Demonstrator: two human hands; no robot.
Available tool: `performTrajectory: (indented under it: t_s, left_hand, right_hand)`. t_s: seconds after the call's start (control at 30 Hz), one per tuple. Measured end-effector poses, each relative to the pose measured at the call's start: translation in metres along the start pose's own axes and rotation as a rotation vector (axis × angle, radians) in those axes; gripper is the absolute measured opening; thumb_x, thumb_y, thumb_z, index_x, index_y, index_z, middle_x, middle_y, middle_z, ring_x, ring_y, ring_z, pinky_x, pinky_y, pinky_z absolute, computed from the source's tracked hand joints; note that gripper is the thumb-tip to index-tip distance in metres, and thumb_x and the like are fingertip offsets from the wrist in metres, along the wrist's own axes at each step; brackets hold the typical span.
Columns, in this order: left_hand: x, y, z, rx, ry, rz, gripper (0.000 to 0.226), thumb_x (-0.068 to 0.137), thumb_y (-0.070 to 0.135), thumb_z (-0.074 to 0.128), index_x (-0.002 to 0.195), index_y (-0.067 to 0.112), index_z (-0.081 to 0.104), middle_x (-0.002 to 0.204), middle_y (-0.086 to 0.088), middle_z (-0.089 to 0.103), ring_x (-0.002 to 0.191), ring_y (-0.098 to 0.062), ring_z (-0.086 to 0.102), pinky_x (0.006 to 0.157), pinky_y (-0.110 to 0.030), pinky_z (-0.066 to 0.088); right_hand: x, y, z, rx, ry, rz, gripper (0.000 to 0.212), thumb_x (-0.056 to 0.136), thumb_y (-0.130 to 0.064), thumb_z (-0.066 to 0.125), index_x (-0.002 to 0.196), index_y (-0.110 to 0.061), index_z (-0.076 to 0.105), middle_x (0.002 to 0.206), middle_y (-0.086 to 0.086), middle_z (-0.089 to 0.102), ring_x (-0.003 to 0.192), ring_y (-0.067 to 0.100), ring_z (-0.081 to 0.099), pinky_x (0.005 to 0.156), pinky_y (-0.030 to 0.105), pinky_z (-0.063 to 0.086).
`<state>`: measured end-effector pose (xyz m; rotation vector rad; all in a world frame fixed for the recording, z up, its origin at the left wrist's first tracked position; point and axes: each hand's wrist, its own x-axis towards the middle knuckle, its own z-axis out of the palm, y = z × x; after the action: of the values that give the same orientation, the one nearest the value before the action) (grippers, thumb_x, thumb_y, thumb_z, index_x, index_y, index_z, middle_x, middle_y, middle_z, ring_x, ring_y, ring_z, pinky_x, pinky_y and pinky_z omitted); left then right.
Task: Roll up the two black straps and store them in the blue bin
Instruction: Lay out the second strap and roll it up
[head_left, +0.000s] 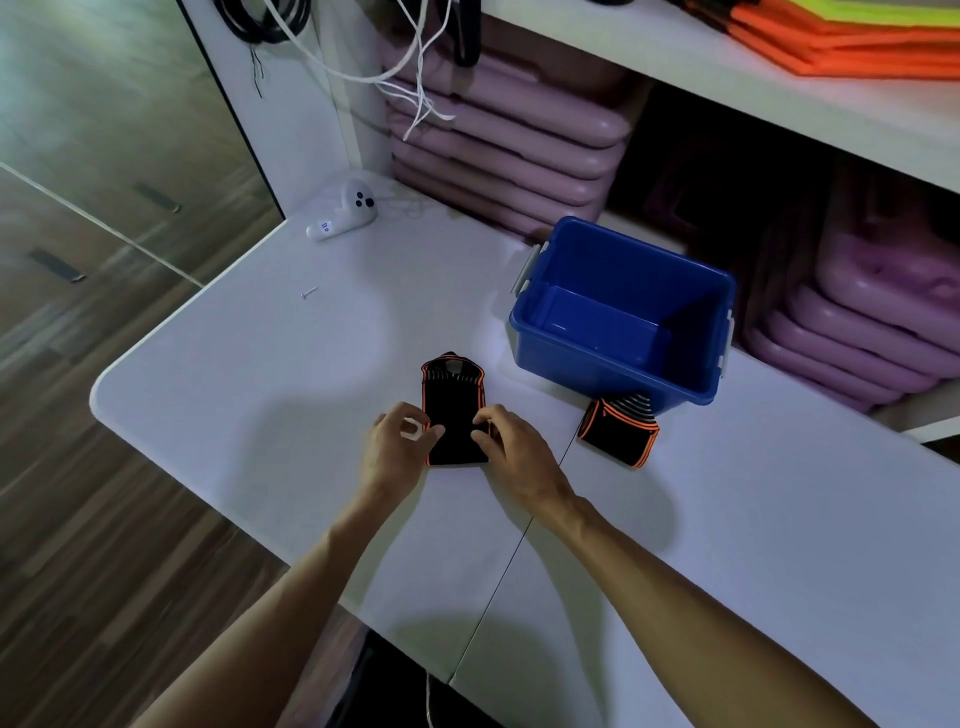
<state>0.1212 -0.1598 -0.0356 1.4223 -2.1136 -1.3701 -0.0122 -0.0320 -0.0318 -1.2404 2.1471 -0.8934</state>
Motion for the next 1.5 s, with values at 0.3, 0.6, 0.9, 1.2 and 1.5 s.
performTrajectory:
  t_s: [0.3,0.6,0.9,1.2,1.5]
  left_hand:
    - [-0.011,-0.001,-0.005,-0.240,-0.190,-0.018,0.007,0.084,0.010,0.069,0.091,0.007,0.068,0.095,-0.007,0.072,0.089,-0.015,0.069,0.086,-0.036,0.056]
    - [-0.017,0.004,-0.003,-0.465,-0.159,-0.144,0.028,0.086,-0.009,0.057,0.095,0.016,0.066,0.090,-0.008,0.069,0.073,-0.023,0.067,0.076,-0.038,0.055]
    - [-0.025,-0.030,-0.008,0.461,-0.317,0.527,0.047,0.093,0.044,0.037,0.113,0.016,0.069,0.116,-0.001,0.060,0.104,-0.022,0.058,0.094,-0.038,0.047]
    - [0.045,0.022,0.002,0.886,-0.483,0.976,0.038,0.091,0.031,0.057,0.128,0.037,0.054,0.140,-0.003,0.044,0.121,-0.025,0.044,0.090,-0.041,0.047]
    - [0.061,0.039,0.012,0.795,-0.738,0.720,0.042,0.083,0.039,0.036,0.104,0.019,0.066,0.120,-0.006,0.060,0.113,-0.023,0.050,0.095,-0.040,0.042]
  right_hand:
    - [-0.050,0.014,0.004,-0.090,-0.103,-0.156,0.052,0.088,-0.020,0.067,0.137,-0.022,0.051,0.125,-0.003,0.043,0.114,0.015,0.051,0.100,0.027,0.045]
    - [-0.064,0.014,0.024,-0.456,0.019,-0.379,0.046,0.085,-0.014,0.075,0.129,-0.010,0.060,0.129,0.012,0.059,0.119,0.028,0.052,0.091,0.037,0.053]
    - [-0.059,0.013,0.020,-0.500,0.010,-0.398,0.044,0.087,-0.013,0.073,0.129,-0.011,0.060,0.132,0.012,0.060,0.130,0.029,0.050,0.102,0.039,0.048]
    - [-0.064,0.003,0.013,-0.438,-0.047,-0.459,0.037,0.082,-0.003,0.062,0.119,-0.002,0.059,0.122,0.020,0.059,0.109,0.037,0.059,0.083,0.045,0.055]
    - [-0.071,0.002,0.013,-0.421,-0.105,-0.418,0.038,0.084,0.001,0.060,0.121,-0.007,0.052,0.126,0.017,0.052,0.111,0.035,0.053,0.079,0.044,0.053]
